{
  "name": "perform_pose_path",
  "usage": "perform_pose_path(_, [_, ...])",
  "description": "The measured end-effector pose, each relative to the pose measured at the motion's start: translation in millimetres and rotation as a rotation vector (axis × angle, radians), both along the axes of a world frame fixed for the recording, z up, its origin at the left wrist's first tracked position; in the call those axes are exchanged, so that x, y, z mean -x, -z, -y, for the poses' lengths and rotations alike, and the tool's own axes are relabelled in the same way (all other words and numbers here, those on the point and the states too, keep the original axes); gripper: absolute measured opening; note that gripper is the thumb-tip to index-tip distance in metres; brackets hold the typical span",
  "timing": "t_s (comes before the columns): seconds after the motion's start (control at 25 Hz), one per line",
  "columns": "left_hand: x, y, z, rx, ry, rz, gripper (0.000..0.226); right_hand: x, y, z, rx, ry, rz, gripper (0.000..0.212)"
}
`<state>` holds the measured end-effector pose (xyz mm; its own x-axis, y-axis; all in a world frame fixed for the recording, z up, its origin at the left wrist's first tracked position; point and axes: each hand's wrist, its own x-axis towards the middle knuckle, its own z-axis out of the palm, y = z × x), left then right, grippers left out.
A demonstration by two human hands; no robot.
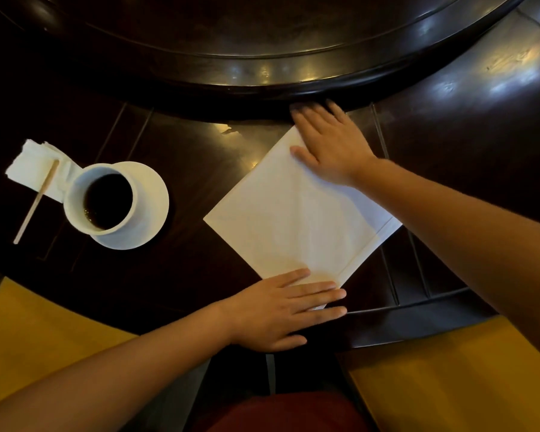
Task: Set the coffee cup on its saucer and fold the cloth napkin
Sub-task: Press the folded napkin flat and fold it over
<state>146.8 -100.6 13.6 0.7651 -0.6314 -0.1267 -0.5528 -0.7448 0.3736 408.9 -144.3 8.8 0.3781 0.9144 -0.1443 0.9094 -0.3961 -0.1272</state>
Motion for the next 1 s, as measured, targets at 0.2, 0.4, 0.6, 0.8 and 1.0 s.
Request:
perform_pose_path(0.2, [-0.1, -9.1, -42.0, -0.012, -0.303, 0.036, 0.067, 47.2, -29.7, 85.7, -0.173, -0.215, -0.199, 0.065])
perform_pose_path(0.4, [-20.3, -9.8, -47.4, -0.079, -0.282, 0.064, 0.059, 85.2, -24.2, 138.6, 0.041, -0.436, -0.151, 0.065])
perform_pose_path(0.6, [-30.5, -5.0, -48.0, -0.074, -0.175, 0.227, 0.037, 82.7, -21.3, 129.3, -0.087, -0.509, -0.078, 0.046])
perform_pose_path(0.8, [-23.8, -7.8, -57.5, -0.024, -0.155, 0.246, 0.029, 87.6, -16.2, 134.6, -0.161, -0.553, -0.050, 0.032])
perform_pose_path(1.0, [-13.9, -15.9, -74.5, -0.008, -0.219, 0.190, 0.022, 84.9, -20.9, 129.6, -0.191, -0.640, -0.019, 0.021])
